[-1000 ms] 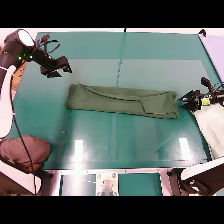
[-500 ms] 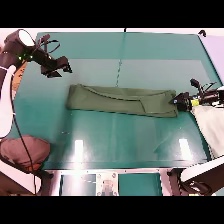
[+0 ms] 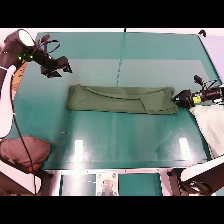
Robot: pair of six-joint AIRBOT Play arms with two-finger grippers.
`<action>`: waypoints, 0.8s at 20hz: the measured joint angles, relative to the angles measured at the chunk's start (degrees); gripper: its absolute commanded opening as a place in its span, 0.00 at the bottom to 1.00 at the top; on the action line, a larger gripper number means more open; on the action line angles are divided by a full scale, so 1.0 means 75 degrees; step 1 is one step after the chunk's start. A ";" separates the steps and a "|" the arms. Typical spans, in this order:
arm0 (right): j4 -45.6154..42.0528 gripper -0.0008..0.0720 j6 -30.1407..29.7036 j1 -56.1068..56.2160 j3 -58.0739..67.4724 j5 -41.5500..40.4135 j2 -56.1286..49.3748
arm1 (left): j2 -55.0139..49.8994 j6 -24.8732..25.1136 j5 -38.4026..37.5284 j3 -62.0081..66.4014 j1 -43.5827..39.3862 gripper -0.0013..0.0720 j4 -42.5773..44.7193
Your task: Fold the shirts.
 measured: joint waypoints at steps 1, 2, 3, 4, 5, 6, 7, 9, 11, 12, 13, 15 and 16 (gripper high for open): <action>-0.0096 0.96 0.0047 -0.0006 0.0166 0.0073 0.0003 | 0.0000 0.0000 0.0003 0.0000 0.0000 0.92 0.0000; -0.0108 0.96 0.0119 -0.0020 0.0300 0.0122 0.0003 | 0.0000 0.0000 0.0003 0.0000 0.0000 0.92 0.0003; -0.0096 0.96 0.0166 -0.0029 0.0420 0.0175 0.0003 | 0.0000 0.0000 0.0003 0.0000 0.0000 0.92 0.0003; 0.0058 0.96 0.0195 -0.0032 0.0507 0.0265 0.0003 | 0.0000 0.0000 0.0006 0.0000 0.0000 0.92 0.0000; 0.0230 0.96 0.0216 -0.0029 0.0586 0.0443 0.0015 | -0.0003 0.0000 0.0006 0.0000 0.0000 0.92 0.0003; 0.0364 0.96 0.0224 -0.0029 0.0644 0.0592 0.0020 | -0.0003 0.0000 0.0006 0.0000 0.0000 0.92 0.0003; 0.0463 0.96 0.0242 -0.0029 0.0691 0.0726 0.0017 | -0.0003 0.0000 0.0009 0.0000 0.0000 0.92 0.0003; 0.0746 0.96 0.0265 -0.0029 0.0755 0.0997 0.0029 | -0.0009 0.0000 0.0009 0.0000 0.0000 0.92 0.0003; 0.0842 0.96 0.0271 -0.0035 0.0787 0.1090 0.0029 | -0.0009 0.0000 0.0020 0.0000 0.0000 0.92 0.0003; 0.0857 0.96 0.0274 -0.0035 0.0804 0.1081 0.0029 | -0.0009 0.0000 0.0032 0.0000 0.0000 0.92 0.0003; 0.0831 0.96 0.0280 -0.0038 0.0822 0.0997 0.0029 | -0.0009 0.0000 0.0032 0.0000 0.0000 0.92 0.0003; 0.0656 0.96 0.0300 -0.0044 0.0860 0.0714 0.0029 | -0.0009 0.0000 0.0032 0.0000 0.0000 0.92 0.0003; 0.0583 0.96 0.0315 -0.0044 0.0868 0.0554 0.0020 | -0.0009 0.0000 0.0032 0.0000 0.0000 0.92 0.0006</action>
